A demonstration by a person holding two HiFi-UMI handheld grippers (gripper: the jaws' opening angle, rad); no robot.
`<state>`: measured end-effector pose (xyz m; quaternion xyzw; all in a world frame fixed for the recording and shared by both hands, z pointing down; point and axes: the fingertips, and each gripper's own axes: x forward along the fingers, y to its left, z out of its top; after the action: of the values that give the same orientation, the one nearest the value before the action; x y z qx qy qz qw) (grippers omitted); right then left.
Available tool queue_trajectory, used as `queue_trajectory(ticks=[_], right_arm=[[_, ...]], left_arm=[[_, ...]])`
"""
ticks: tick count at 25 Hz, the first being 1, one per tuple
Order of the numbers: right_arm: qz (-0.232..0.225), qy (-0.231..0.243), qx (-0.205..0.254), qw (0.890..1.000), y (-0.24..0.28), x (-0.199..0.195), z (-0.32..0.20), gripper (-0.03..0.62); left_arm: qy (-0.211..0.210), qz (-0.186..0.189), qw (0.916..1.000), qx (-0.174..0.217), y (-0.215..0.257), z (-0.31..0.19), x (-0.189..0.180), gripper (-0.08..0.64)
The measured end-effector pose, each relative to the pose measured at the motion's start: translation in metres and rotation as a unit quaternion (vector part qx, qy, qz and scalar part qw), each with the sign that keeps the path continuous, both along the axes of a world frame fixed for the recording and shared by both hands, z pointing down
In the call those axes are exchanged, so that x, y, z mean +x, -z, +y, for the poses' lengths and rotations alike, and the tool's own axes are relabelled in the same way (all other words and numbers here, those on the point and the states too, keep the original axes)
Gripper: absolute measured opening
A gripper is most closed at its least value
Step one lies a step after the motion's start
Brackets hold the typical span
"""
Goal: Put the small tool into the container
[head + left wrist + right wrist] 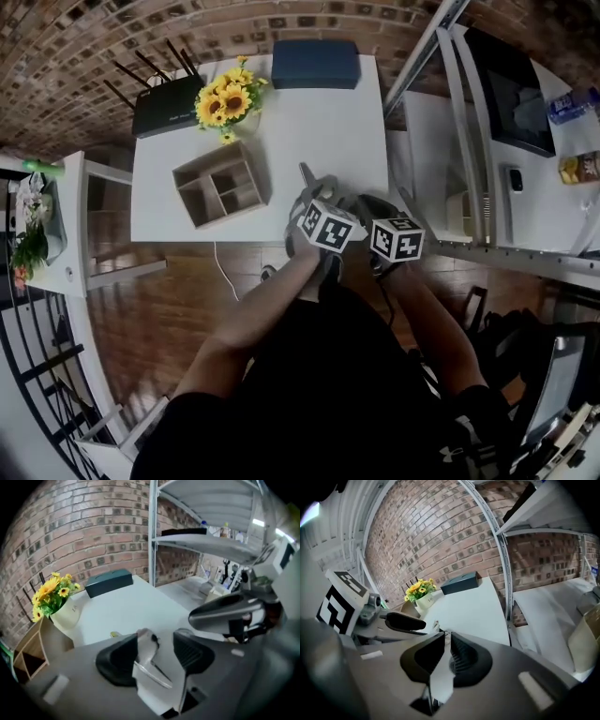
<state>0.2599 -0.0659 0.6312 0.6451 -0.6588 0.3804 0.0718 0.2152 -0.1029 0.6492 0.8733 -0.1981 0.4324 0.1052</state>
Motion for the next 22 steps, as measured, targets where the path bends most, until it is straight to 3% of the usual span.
queue_trajectory(ticks=[4, 8, 13, 18, 22], right_arm=[[-0.007, -0.003, 0.004, 1.0, -0.002, 0.013, -0.008, 0.04], [-0.018, 0.011, 0.0, 1.0, -0.009, 0.017, -0.016, 0.038], [-0.049, 0.042, -0.008, 0.998, -0.016, 0.007, -0.03, 0.06], [-0.146, 0.064, -0.006, 0.987, -0.017, -0.026, -0.046, 0.083], [-0.187, 0.083, -0.006, 0.979, -0.013, -0.06, -0.059, 0.083]], left_arm=[[0.024, -0.048, 0.9984, 0.014, -0.029, -0.015, 0.002, 0.236], [0.037, -0.056, 0.9977, 0.013, -0.038, -0.019, 0.001, 0.201], [0.067, 0.01, 0.9977, 0.004, -0.027, -0.024, -0.013, 0.15], [0.114, 0.079, 0.9903, -0.005, -0.012, -0.032, -0.045, 0.093], [0.15, 0.085, 0.9851, -0.003, -0.003, -0.045, -0.074, 0.051]])
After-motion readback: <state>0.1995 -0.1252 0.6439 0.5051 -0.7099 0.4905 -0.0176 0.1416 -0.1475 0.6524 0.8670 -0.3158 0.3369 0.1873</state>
